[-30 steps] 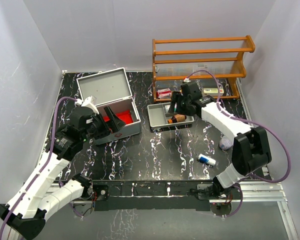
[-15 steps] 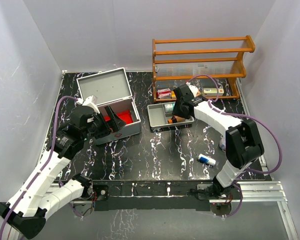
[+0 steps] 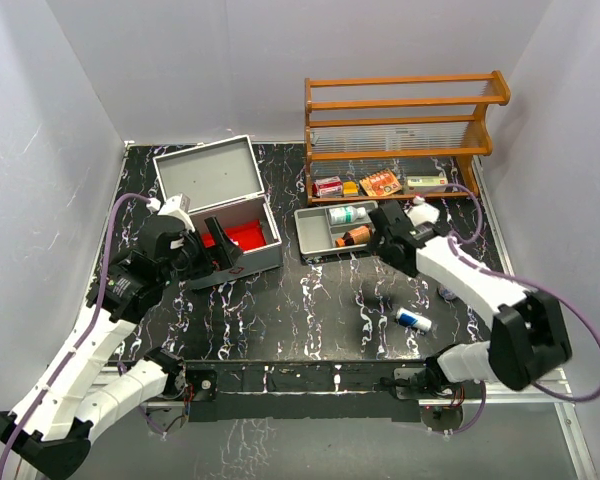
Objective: Organize the medicine kit
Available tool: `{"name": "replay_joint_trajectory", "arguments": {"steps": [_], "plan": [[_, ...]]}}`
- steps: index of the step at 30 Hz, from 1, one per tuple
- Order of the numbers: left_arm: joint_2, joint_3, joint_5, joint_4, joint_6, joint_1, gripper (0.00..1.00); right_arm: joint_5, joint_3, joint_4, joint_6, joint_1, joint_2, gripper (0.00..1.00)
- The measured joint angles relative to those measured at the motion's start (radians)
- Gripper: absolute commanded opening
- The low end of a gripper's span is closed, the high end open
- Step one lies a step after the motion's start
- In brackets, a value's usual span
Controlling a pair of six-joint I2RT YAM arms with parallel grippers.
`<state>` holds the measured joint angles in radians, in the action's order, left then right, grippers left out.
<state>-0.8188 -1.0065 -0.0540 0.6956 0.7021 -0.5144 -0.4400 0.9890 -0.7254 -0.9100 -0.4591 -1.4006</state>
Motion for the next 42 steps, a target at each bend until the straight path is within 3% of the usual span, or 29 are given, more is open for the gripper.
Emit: {"name": "replay_joint_trajectory", "arguments": {"steps": [9,21,26,30,42], "plan": [[0.000,0.000,-0.015,0.010,-0.035,0.000,0.90,-0.012,-0.278,-0.221,-0.341,0.000,0.254,0.83],[-0.002,0.000,-0.014,0.009,-0.038,0.000,0.90,0.001,-0.312,-0.413,-0.667,0.000,0.362,0.70],[-0.002,0.000,-0.014,0.008,-0.037,0.000,0.90,0.017,-0.329,-0.415,-0.729,0.000,0.421,0.64],[-0.008,0.000,-0.014,0.008,-0.037,0.000,0.90,0.040,-0.378,-0.381,-0.761,0.000,0.417,0.52],[-0.015,0.000,-0.014,0.009,-0.037,0.000,0.90,0.029,-0.434,-0.225,-0.724,0.000,0.320,0.42]]}}
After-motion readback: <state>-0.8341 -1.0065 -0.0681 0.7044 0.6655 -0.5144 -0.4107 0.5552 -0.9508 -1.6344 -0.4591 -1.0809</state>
